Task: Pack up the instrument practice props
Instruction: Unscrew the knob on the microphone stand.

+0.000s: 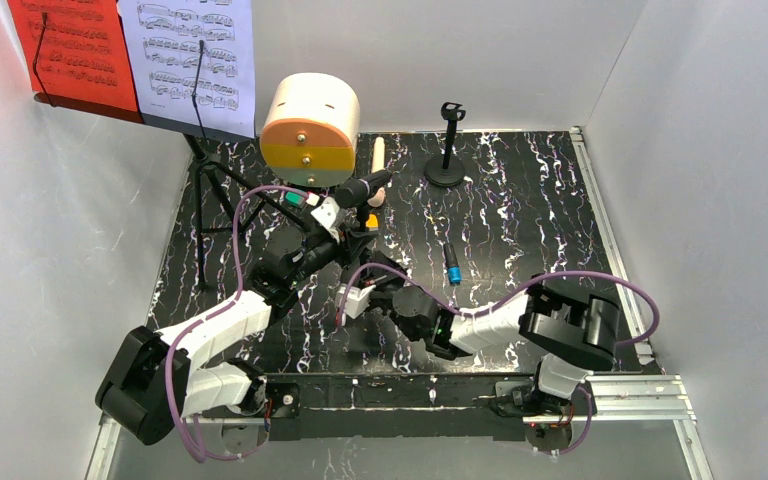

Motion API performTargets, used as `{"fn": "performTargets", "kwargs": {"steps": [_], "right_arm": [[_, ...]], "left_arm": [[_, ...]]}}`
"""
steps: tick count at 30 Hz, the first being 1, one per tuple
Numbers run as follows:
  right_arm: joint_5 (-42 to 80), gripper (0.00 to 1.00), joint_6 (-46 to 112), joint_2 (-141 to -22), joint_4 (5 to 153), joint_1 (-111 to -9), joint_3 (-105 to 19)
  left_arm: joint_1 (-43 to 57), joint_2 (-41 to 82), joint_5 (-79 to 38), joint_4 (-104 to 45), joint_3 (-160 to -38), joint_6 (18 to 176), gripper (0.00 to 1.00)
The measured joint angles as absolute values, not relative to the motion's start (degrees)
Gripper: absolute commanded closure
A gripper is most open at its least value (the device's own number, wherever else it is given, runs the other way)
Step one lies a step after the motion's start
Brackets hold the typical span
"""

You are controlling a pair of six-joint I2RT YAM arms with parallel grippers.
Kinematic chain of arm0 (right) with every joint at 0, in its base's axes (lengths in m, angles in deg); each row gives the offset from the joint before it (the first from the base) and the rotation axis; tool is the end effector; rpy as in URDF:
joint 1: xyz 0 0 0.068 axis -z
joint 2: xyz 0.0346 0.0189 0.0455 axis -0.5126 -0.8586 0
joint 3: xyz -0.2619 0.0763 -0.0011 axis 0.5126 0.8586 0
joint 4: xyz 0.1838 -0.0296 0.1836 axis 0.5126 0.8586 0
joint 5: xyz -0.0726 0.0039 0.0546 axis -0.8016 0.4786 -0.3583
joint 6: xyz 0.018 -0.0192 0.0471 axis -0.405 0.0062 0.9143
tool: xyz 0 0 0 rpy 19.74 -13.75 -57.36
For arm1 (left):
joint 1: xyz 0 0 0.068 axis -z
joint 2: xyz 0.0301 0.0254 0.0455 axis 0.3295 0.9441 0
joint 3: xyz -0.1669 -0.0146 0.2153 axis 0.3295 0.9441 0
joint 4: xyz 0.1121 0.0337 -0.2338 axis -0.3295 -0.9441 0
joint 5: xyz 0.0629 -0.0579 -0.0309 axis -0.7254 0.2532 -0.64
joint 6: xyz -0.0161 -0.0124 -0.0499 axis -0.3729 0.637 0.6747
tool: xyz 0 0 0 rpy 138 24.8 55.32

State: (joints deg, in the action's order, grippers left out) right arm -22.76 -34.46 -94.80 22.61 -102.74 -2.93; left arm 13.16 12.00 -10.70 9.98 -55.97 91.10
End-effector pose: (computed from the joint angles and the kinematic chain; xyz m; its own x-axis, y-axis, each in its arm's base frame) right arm 0.1191 0.2999 0.1915 0.5219 -0.7198 -0.4578 -0.3138 0.3370 -0.8877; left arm 0.2081 -0.1451 0.2604 -0.0234 -0.1000 -0.9947 0.7703 0.6324 -0.0817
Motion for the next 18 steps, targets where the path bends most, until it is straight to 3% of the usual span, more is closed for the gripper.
{"fn": "performTargets", "kwargs": {"steps": [2,6,11,18], "right_arm": [[-24.9,0.78,-38.9,-96.3,19.9,-103.6,-2.8],[-25.8,0.58,-41.0,-96.3,20.1,-104.2,-2.4],[-21.5,0.45,-31.6,-90.1,30.9,-104.0,-2.3],[-3.9,0.26,-2.7,-77.3,39.7,-94.5,-1.0]], "left_arm": [[13.2,12.0,-10.7,10.0,-56.0,91.1,1.00],[13.3,12.0,-10.7,10.0,-56.0,91.0,1.00],[13.4,12.0,-10.9,10.0,-56.0,91.0,1.00],[13.4,12.0,-11.2,10.0,-56.0,91.2,1.00]]}}
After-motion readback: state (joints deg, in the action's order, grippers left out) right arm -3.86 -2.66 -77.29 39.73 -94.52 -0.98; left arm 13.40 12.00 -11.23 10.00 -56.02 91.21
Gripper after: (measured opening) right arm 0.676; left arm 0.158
